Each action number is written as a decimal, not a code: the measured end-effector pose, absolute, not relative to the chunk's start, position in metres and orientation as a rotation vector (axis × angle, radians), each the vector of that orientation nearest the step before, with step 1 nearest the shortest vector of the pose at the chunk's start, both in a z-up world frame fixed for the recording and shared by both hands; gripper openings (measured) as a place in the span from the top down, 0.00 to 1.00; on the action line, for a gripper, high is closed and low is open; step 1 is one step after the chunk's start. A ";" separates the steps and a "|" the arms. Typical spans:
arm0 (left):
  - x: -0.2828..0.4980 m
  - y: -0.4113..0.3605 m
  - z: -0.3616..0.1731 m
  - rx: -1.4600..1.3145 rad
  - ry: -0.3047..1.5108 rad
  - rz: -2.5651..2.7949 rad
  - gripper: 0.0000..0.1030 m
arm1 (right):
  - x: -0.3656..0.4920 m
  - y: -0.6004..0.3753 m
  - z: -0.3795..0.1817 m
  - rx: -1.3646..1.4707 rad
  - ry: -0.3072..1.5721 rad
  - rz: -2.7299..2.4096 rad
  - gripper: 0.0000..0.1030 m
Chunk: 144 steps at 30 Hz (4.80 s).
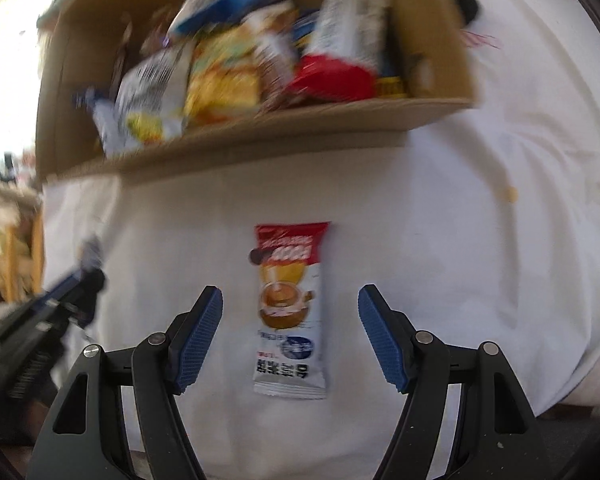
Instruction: Organize snacks
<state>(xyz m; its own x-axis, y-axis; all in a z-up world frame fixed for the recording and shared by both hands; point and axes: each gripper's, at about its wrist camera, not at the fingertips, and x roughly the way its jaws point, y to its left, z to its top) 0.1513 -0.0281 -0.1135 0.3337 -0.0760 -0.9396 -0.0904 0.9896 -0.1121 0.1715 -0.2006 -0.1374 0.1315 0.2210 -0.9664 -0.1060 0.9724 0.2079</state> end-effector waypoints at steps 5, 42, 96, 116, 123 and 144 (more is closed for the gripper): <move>0.155 -0.009 -0.111 -0.157 1.225 0.042 0.87 | 0.164 -0.179 -0.147 -0.029 1.436 0.268 0.29; 0.137 0.001 -0.086 -0.221 1.151 0.098 0.87 | 0.172 -0.187 -0.053 0.101 1.203 0.495 0.68; 0.323 -0.034 -0.067 -0.169 1.062 -0.053 0.52 | 0.310 -0.243 -0.035 0.206 0.984 0.269 0.41; 0.225 0.001 -0.005 -0.104 0.894 -0.005 0.20 | 0.227 -0.240 0.001 0.210 0.845 0.304 0.04; 0.175 0.007 0.006 -0.098 0.827 0.009 0.03 | 0.182 -0.232 0.007 0.155 0.809 0.259 0.00; 0.120 0.011 0.007 -0.079 0.759 -0.011 0.00 | 0.130 -0.224 -0.005 0.115 0.737 0.128 0.00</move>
